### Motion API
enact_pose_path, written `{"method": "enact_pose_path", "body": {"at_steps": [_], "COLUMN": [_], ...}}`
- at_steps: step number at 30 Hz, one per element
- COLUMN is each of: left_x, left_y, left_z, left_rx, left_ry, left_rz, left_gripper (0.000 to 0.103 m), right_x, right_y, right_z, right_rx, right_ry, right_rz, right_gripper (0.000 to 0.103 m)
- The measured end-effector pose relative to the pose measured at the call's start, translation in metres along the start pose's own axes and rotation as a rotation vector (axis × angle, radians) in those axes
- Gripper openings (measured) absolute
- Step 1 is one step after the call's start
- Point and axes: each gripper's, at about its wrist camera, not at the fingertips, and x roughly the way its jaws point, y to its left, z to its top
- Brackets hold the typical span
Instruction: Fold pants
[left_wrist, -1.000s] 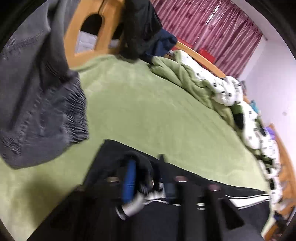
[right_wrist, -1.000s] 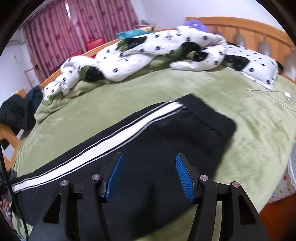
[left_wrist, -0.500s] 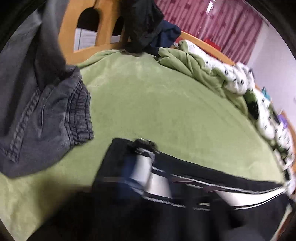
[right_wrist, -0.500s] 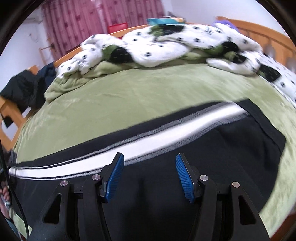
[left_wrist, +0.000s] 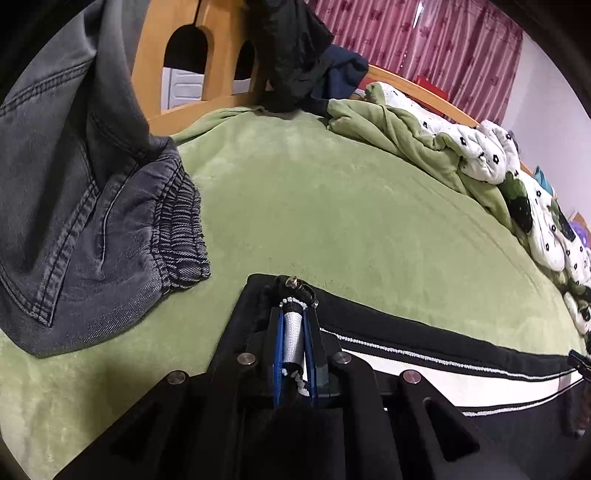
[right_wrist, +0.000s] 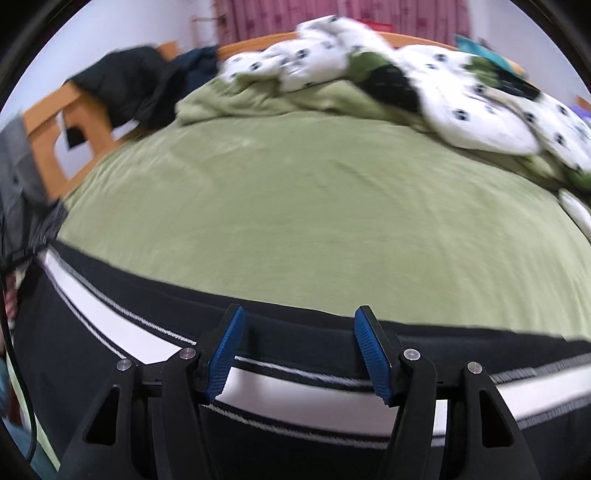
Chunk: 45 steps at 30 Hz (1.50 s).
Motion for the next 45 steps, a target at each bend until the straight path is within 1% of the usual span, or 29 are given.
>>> {"method": "enact_pose_path", "body": {"at_steps": [2, 4, 6, 7, 8, 10, 11, 12, 14, 16, 17, 18, 19, 21, 23, 24, 26, 28, 29, 30, 31, 32, 33, 34, 37, 40, 42, 44, 45], "left_x": [0.000, 0.000, 0.002, 0.005, 0.007, 0.015, 0.016, 0.014, 0.002, -0.008, -0.009, -0.006, 0.001, 0.019, 0.026, 0.026, 0.024, 0.022, 0.018, 0.013, 0.005, -0.004, -0.011, -0.021, -0.035, -0.039, -0.038, -0.037, -0.038], "left_y": [-0.001, 0.000, 0.001, 0.000, 0.000, -0.004, -0.005, -0.006, -0.004, -0.002, -0.001, 0.000, 0.001, -0.001, -0.007, -0.010, -0.017, -0.020, -0.022, -0.022, -0.023, -0.024, -0.023, -0.023, -0.024, -0.034, -0.046, -0.058, -0.066], "left_z": [0.001, 0.002, 0.002, 0.003, 0.003, 0.003, 0.003, 0.003, 0.004, 0.005, 0.006, 0.007, 0.007, 0.006, 0.003, 0.003, 0.004, 0.003, 0.002, 0.001, -0.002, -0.006, -0.010, -0.015, -0.024, -0.030, -0.032, -0.032, -0.034], "left_rx": [0.013, 0.017, 0.008, 0.008, 0.011, 0.027, 0.030, 0.032, 0.026, 0.020, 0.013, 0.009, -0.001, -0.001, 0.028, 0.039, 0.071, 0.090, 0.101, 0.107, 0.117, 0.124, 0.126, 0.130, 0.123, 0.113, 0.127, 0.144, 0.156], "left_ry": [0.001, 0.008, 0.013, 0.018, 0.024, 0.052, 0.053, 0.037, -0.024, -0.069, -0.073, -0.067, -0.048, 0.008, 0.022, 0.019, 0.018, 0.039, 0.047, 0.045, 0.034, 0.010, -0.010, -0.034, -0.043, -0.031, -0.016, -0.005, -0.003], "left_rz": [0.004, 0.003, 0.004, 0.008, 0.012, 0.023, 0.023, 0.014, -0.012, -0.012, -0.007, -0.001, 0.017, 0.058, 0.100, 0.111, 0.150, 0.160, 0.156, 0.157, 0.172, 0.189, 0.192, 0.192, 0.161, 0.116, 0.084, 0.060, 0.048], "left_gripper": [0.011, 0.012, 0.015, 0.017, 0.019, 0.019, 0.018, 0.010, 0.010, 0.010, 0.010, 0.010, 0.010, 0.010, 0.010, 0.011, 0.017, 0.025, 0.032, 0.037, 0.051, 0.062, 0.063, 0.063, 0.063, 0.063, 0.063, 0.063, 0.063], "right_x": [0.014, 0.026, 0.030, 0.028, 0.025, 0.017, 0.015, 0.010, -0.001, -0.016, -0.021, -0.021, -0.016, 0.002, 0.026, 0.032, 0.032, 0.023, 0.019, 0.006, -0.007, -0.016, -0.027, -0.036, -0.039, -0.013, 0.007, 0.015, 0.014], "right_y": [0.012, 0.025, 0.031, 0.034, 0.035, 0.041, 0.044, 0.044, 0.040, 0.035, 0.034, 0.033, 0.032, 0.032, 0.035, 0.036, 0.035, 0.028, 0.023, 0.015, 0.006, -0.001, -0.013, -0.024, -0.051, -0.071, -0.075, -0.077, -0.079], "right_z": [-0.002, -0.006, -0.009, -0.010, -0.010, -0.010, -0.011, -0.012, -0.011, -0.006, -0.003, -0.001, 0.001, 0.000, -0.004, -0.007, -0.009, -0.005, -0.003, -0.004, -0.006, -0.007, -0.010, -0.014, -0.024, -0.031, -0.033, -0.031, -0.029], "right_rx": [-0.078, -0.159, -0.200, -0.207, -0.206, -0.232, -0.249, -0.252, -0.223, -0.192, -0.180, -0.172, -0.163, -0.151, -0.140, -0.140, -0.117, -0.078, -0.056, -0.020, 0.005, 0.024, 0.052, 0.080, 0.124, 0.150, 0.133, 0.143, 0.161], "right_ry": [0.049, 0.096, 0.112, 0.111, 0.109, 0.086, 0.072, 0.054, 0.008, -0.046, -0.067, -0.080, -0.073, -0.036, 0.007, 0.013, -0.014, -0.016, -0.029, -0.065, -0.097, -0.117, -0.136, -0.143, -0.122, -0.038, -0.010, -0.014, -0.027], "right_rz": [0.006, -0.012, -0.011, 0.004, 0.009, -0.012, -0.022, -0.025, -0.011, 0.012, 0.021, 0.020, 0.014, 0.001, -0.028, -0.045, -0.065, -0.076, -0.083, -0.089, -0.097, -0.103, -0.118, -0.144, -0.199, -0.243, -0.264, -0.268, -0.273], "right_gripper": [0.061, 0.061, 0.044, 0.035, 0.009, 0.007, 0.005, 0.004, 0.003, 0.003, 0.003, 0.003, 0.003, 0.003, 0.004, 0.005, 0.008, 0.021, 0.035, 0.041, 0.042, 0.042, 0.042, 0.042, 0.042, 0.042, 0.040, 0.040, 0.036]}}
